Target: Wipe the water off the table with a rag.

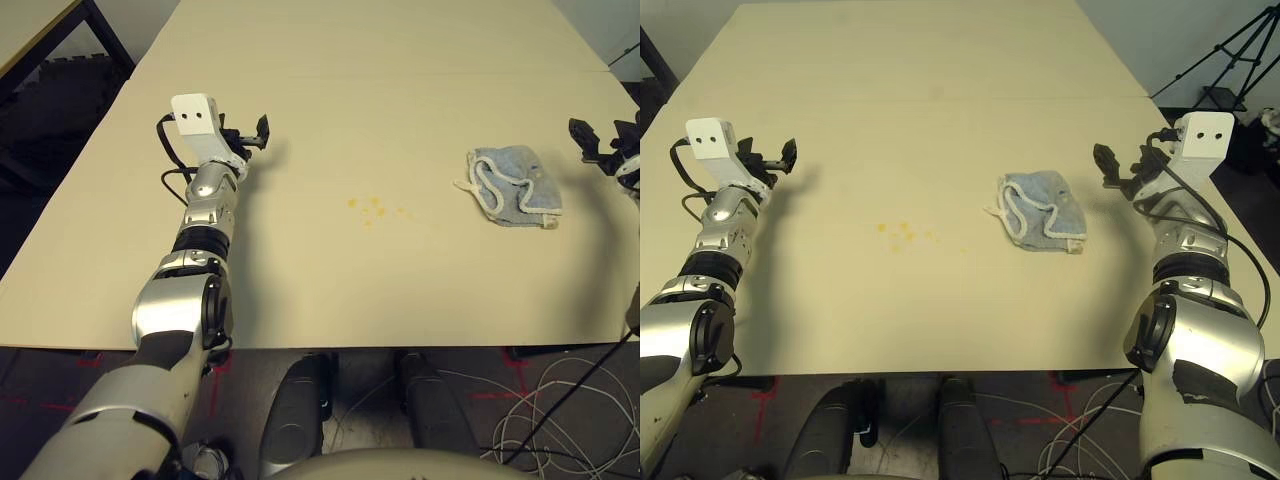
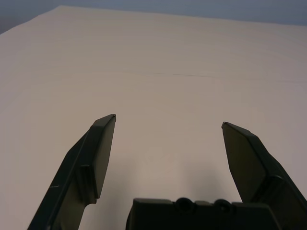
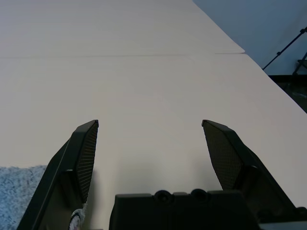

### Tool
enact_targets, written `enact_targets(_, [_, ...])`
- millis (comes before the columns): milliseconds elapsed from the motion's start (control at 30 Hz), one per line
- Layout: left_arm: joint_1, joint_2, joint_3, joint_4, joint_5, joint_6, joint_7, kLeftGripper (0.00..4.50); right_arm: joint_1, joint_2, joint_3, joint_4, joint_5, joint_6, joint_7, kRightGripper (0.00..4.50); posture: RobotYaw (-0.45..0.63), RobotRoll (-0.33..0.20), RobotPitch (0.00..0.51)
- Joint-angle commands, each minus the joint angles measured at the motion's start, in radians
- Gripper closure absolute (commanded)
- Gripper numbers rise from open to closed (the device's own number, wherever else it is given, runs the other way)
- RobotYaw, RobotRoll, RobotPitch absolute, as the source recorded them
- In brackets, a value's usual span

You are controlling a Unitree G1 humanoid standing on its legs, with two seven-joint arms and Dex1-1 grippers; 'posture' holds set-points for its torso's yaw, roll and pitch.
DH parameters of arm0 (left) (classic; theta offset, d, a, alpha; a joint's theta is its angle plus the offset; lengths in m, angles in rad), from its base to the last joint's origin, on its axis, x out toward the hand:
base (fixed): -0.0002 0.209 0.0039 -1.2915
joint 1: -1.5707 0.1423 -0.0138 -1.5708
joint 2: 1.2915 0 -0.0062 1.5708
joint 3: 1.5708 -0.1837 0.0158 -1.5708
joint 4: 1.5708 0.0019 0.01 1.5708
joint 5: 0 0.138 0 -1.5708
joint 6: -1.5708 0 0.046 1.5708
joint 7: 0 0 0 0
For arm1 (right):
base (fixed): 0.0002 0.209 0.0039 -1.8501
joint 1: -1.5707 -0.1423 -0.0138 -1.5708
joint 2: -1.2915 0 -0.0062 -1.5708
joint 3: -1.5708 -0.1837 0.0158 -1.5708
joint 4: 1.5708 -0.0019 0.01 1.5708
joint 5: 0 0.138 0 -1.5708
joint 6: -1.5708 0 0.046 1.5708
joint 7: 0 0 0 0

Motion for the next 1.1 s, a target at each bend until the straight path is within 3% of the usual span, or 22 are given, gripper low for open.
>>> enact_targets(33, [0.002,-0.006,0.003,0.021,0.001,0.012,0.000,0.00,0.015,-0.025,-0.006,0.009,0.000,0.000,0.004,0.02,-0.03,0.000,0.229])
enact_targets(300, [-0.031,-0.003,-0.018,0.017,0.008,0.022,-0.085,0.00,-0.005,-0.058,0.000,0.005,-0.002,0.054,0.019,0.02,-0.04,0.000,0.211])
enact_targets(367, [-0.068,0.026,-0.028,0.011,0.007,0.030,-0.183,0.00,-0.031,-0.083,0.001,0.009,0.003,0.143,0.040,0.02,-0.04,0.000,0.208])
enact_targets(467, [-0.148,0.083,-0.021,0.013,-0.037,0.152,-0.401,0.00,-0.079,-0.126,0.021,0.020,-0.001,0.369,0.125,0.02,-0.04,0.000,0.211])
enact_targets(667, [-0.240,0.174,-0.128,-0.042,-0.015,0.347,-0.828,0.00,-0.106,-0.180,0.122,0.019,-0.066,0.621,0.328,0.02,-0.03,0.000,0.210])
enact_targets(933, [-0.218,0.240,-0.281,-0.231,0.007,0.549,-1.169,0.00,-0.144,-0.131,0.212,0.017,-0.118,0.711,0.460,0.02,-0.01,0.000,0.219])
enact_targets(1100, [-0.167,0.258,-0.337,-0.349,0.008,0.626,-1.232,0.00,-0.165,-0.089,0.248,0.029,-0.147,0.720,0.487,0.02,0.01,0.000,0.230])
